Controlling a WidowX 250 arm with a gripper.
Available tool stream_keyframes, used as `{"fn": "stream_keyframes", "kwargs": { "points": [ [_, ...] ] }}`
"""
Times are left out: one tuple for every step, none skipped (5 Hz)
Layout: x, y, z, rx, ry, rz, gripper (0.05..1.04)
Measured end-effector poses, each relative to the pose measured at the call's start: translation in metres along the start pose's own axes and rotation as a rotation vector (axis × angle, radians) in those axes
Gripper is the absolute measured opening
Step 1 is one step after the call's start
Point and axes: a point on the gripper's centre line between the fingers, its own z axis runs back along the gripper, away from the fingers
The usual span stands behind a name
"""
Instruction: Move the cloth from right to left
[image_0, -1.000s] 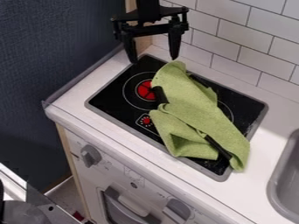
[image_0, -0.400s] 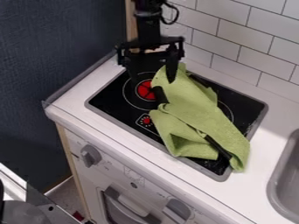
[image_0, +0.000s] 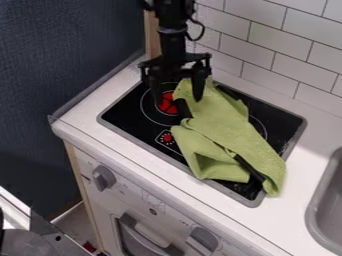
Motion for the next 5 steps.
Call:
{"fn": "stream_keyframes", "kwargs": {
  "points": [
    [0.006, -0.001, -0.014, 0.025, 0.032, 0.011, 0.998],
    [0.01, 0.0, -0.023, 0.037, 0.049, 0.02, 0.947],
    [0.013, -0.002, -0.025, 0.029, 0.053, 0.035, 0.653],
    [0.011, -0.002, -0.026, 0.012, 0.034, 0.016, 0.356],
    [0.005, 0.001, -0.02, 0.001, 0.015, 0.001, 0.158]
  ]
}}
